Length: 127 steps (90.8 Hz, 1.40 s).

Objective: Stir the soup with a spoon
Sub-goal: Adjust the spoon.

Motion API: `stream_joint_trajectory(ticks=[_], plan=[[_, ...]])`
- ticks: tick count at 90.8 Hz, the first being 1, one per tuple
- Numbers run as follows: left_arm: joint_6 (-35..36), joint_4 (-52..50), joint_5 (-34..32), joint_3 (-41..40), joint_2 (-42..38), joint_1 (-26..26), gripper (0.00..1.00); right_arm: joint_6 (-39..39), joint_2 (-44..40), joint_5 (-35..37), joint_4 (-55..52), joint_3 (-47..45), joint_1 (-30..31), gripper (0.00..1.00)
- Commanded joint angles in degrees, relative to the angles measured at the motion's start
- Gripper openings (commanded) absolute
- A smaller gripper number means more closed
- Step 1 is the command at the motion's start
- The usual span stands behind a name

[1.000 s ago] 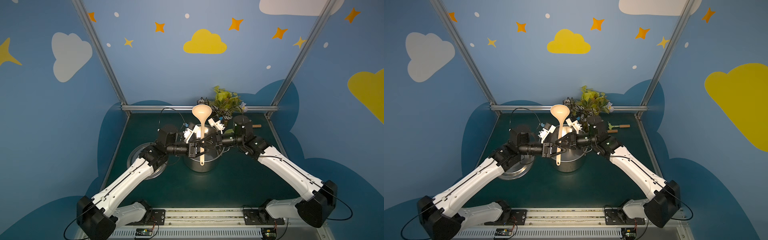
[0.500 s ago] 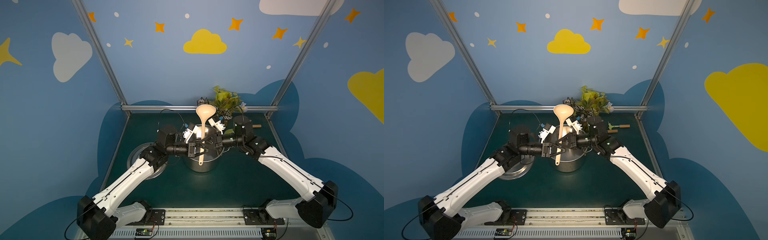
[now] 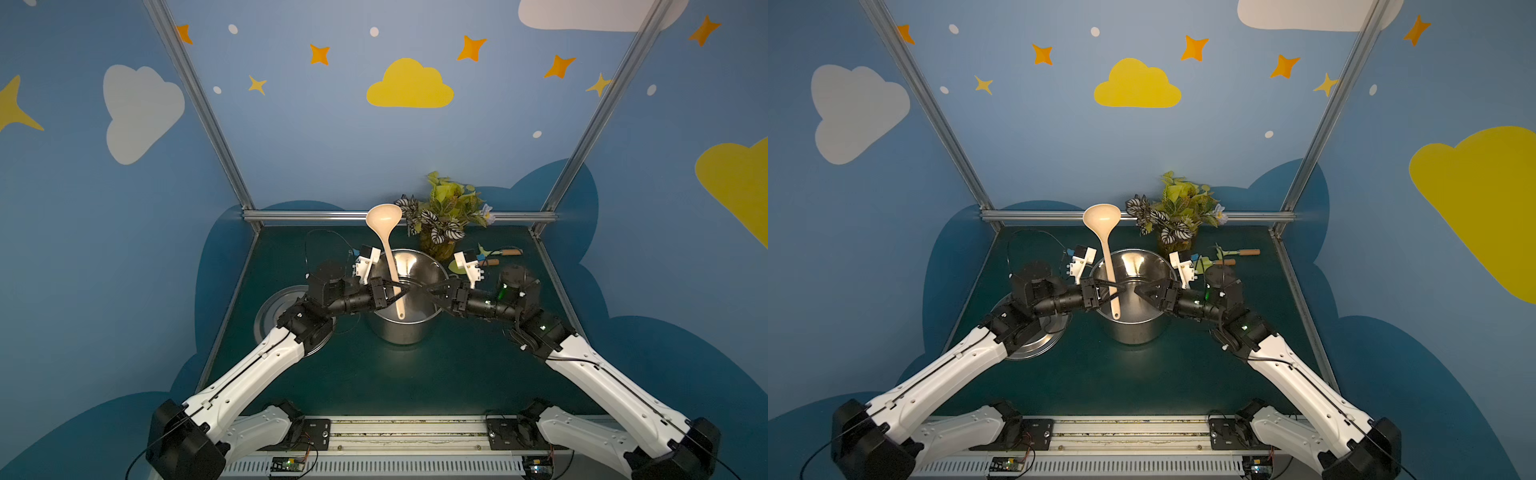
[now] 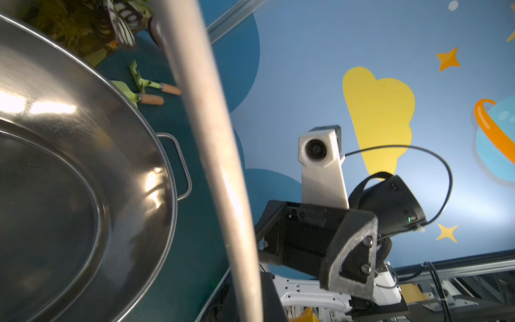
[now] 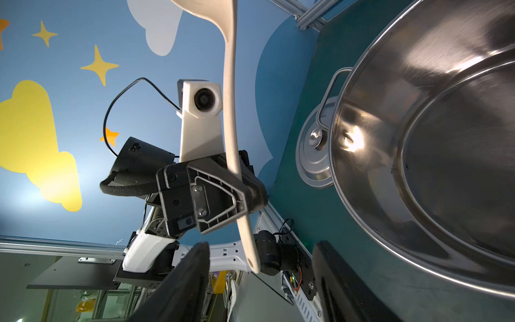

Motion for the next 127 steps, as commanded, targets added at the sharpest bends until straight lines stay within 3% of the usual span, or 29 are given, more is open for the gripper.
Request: stream_joint_trajectory(ticks=[1, 25, 33, 41, 49, 86, 127], plan=[[-5.5, 6.8, -7.7, -1.6, -0.6, -0.9, 0.03, 5.7, 1.2, 8.0, 12.3, -2.7, 3.9, 0.66], [-12.1, 14.2, -15.3, -5.1, 0.3, -3.7, 0.03, 9.2, 7.6, 20.3, 22.5, -4.2, 11.9, 0.63], [-13.1, 15.6, -18.2, -6.1, 0.0, -4.7, 0.03, 10.2, 9.9, 21.7, 25.8, -4.1, 13.0, 0.56], [-13.7, 16.9, -20.0, -6.9, -0.4, -5.3, 0.03, 10.4, 11.2, 23.0, 28.3, -4.1, 13.7, 0.42], [-14.6, 18.2, -21.5, -8.1, -1.0, -5.6, 0.03, 10.3, 11.5, 24.5, 28.4, -3.9, 14.2, 0.38], [-18.0, 23.9, -25.7, -10.7, -1.9, -5.6, 0.02, 9.3, 8.9, 29.0, 26.9, -6.6, 16.6, 0.46], [-19.9, 28.4, -26.3, -11.2, -0.4, -5.5, 0.03, 10.5, 7.3, 32.3, 28.5, -8.8, 17.9, 0.31]])
